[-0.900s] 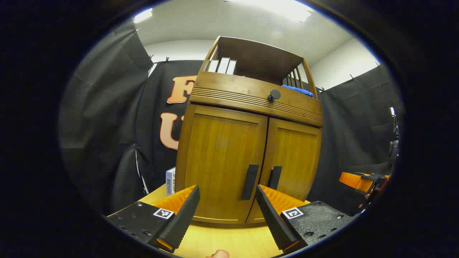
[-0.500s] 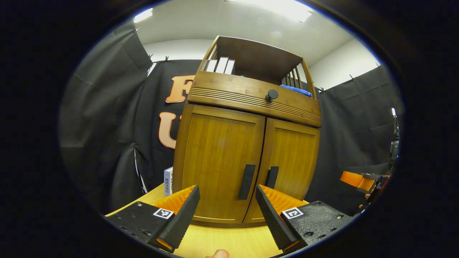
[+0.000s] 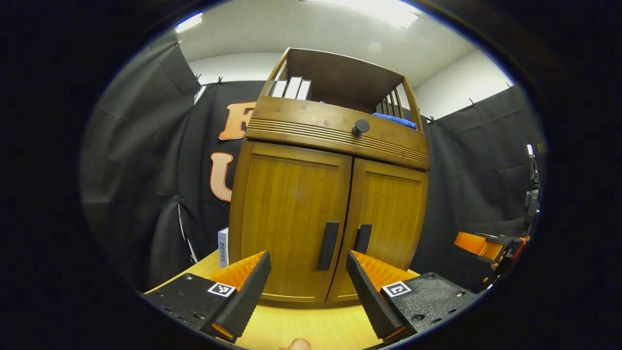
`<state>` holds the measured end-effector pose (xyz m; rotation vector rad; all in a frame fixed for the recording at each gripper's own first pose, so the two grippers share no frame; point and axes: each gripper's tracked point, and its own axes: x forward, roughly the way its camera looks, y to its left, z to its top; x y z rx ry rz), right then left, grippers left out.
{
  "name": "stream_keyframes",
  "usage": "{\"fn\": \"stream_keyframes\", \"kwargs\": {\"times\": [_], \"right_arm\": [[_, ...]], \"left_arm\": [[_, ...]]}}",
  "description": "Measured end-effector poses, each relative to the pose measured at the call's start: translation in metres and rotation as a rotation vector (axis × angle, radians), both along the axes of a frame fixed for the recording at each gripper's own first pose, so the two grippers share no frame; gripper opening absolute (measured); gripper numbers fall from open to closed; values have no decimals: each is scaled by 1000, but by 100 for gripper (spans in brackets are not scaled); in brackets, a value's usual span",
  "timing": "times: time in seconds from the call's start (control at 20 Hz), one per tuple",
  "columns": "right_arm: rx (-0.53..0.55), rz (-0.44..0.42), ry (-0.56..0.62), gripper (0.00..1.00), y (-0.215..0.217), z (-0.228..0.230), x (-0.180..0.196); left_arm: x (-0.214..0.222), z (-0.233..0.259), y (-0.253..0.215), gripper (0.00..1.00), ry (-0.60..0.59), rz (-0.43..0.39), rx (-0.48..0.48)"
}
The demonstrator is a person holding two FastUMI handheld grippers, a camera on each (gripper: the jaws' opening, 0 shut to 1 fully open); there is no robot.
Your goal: Open the right door of the double-door shoe cabinet with the right hand, and open the left door with the left hand.
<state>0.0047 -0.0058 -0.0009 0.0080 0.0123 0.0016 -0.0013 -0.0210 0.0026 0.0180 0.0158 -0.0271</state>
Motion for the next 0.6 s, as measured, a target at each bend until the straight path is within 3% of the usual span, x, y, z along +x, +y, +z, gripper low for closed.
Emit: {"fn": "stream_keyframes", "kwargs": {"times": [0.1,0.45,0.5,0.6], "right_arm": [[-5,-3,6,89,3,-3,8],[-23,-6,35,88,17,-19,40],[-37,-16,32,98,18,-21,46],[-47,-3,45,97,26,-28,57]], "left_arm": [[-1,-1,0,92,6,-2,9],[-5,1,16,95,2,14,27],[-6,1,18,95,2,18,29],[-5,2,25,92,0,29,33]]}}
